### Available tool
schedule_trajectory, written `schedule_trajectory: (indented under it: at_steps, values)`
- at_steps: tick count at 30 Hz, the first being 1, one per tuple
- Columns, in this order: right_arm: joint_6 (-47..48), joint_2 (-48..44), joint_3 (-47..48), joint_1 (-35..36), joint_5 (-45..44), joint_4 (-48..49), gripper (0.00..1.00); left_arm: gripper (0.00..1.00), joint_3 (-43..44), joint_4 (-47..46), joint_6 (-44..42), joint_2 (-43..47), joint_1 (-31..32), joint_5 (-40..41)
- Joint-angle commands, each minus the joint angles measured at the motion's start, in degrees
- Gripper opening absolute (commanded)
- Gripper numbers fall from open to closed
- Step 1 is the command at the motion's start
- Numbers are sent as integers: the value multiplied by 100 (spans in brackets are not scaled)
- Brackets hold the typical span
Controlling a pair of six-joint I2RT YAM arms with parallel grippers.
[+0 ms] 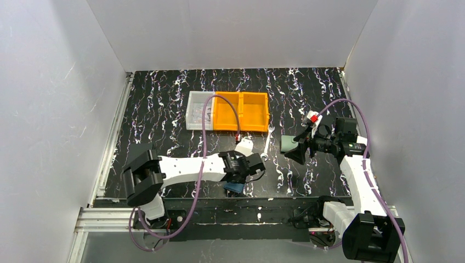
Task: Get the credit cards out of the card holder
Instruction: Open the card holder at the center of the board.
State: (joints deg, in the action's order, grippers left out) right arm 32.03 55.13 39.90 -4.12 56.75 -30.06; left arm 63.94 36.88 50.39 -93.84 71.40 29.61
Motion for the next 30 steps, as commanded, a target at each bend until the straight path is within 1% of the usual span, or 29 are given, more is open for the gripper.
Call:
schedule_trajectory:
  at_steps: [1,10,19,22,26,28,30]
  values:
    - [129,-16,97,-23,143,-43,100,38,441,593,-212,-304,-20,358]
    - [152,13,110,-18,143,-70,100,35,598,570,-441,-727,-105,288]
    - [171,6,115,-26,143,-100,100,27,431,357,-495,-852,-194,155]
    - [206,23,123,-20,143,-132,100,16,165,136,-522,-769,-269,125]
    - [255,30,132,-26,169,-179,100,0,-139,-141,-631,-388,-341,64]
    - [285,32,141,-20,193,-209,100,0,-214,-195,-659,-171,-356,65]
    - [366,32,141,-20,271,-282,100,0,-382,-382,-660,224,-440,-108]
